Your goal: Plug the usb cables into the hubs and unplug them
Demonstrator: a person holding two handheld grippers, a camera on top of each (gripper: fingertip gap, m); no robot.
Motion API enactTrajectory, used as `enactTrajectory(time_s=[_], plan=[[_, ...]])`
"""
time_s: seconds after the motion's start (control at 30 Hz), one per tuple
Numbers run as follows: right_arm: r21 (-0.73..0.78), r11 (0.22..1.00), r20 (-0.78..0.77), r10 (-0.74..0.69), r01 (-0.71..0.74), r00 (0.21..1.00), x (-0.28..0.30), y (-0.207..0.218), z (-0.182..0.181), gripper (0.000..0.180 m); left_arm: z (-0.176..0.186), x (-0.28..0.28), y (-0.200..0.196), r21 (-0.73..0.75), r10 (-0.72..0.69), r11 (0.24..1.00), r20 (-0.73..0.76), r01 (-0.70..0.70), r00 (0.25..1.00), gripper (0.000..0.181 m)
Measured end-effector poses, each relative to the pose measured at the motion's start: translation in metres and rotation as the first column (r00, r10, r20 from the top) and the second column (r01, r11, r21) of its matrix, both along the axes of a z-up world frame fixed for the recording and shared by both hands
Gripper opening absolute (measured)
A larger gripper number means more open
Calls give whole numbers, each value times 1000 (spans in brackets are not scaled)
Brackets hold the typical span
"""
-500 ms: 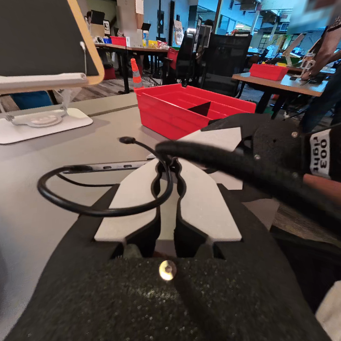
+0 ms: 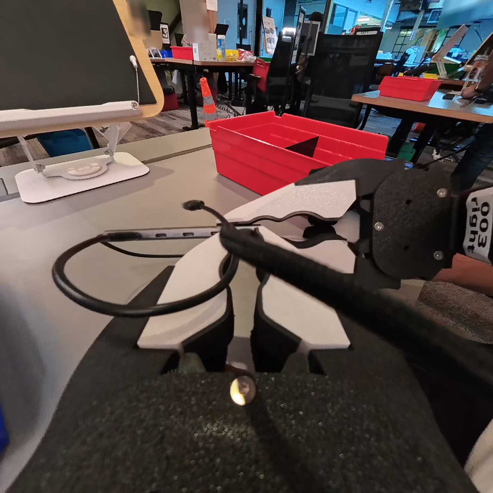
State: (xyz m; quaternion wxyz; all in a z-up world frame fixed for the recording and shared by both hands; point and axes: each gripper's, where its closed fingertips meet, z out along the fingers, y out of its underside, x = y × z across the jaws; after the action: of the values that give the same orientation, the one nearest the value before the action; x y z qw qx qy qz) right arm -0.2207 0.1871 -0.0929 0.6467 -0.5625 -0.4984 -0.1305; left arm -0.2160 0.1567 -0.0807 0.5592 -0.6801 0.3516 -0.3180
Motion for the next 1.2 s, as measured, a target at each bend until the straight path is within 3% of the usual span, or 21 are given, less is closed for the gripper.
enactTrajectory(time_s=[0.17, 0.3, 0.43, 0.63, 0.7, 1.2], plan=[[28, 1000, -4, 6, -6, 1000, 0, -2, 6, 9, 5, 0, -1, 2, -2, 1000, 9, 2, 1000, 12], [44, 999, 74, -35, 32, 997, 6, 1, -2, 9, -4, 6, 1, -7, -15, 1000, -35, 14, 999, 13], [50, 993, 147, -111, 105, 983, 9, 3, -9, 10, -12, 10, 5, 75, 38, 997, -136, -28, 990, 13], [-60, 968, 165, -232, 245, 959, 19, 13, -23, 18, -20, 12, 7, 73, 54, 996, -170, -42, 984, 12], [-53, 971, 147, -222, 231, 964, 19, 11, -24, 9, -18, 12, 7, 87, 56, 995, -169, -41, 984, 13], [-87, 974, 145, -194, 207, 970, 14, 11, -30, 8, -24, 7, 4, 112, 80, 992, -216, -57, 973, 11]])
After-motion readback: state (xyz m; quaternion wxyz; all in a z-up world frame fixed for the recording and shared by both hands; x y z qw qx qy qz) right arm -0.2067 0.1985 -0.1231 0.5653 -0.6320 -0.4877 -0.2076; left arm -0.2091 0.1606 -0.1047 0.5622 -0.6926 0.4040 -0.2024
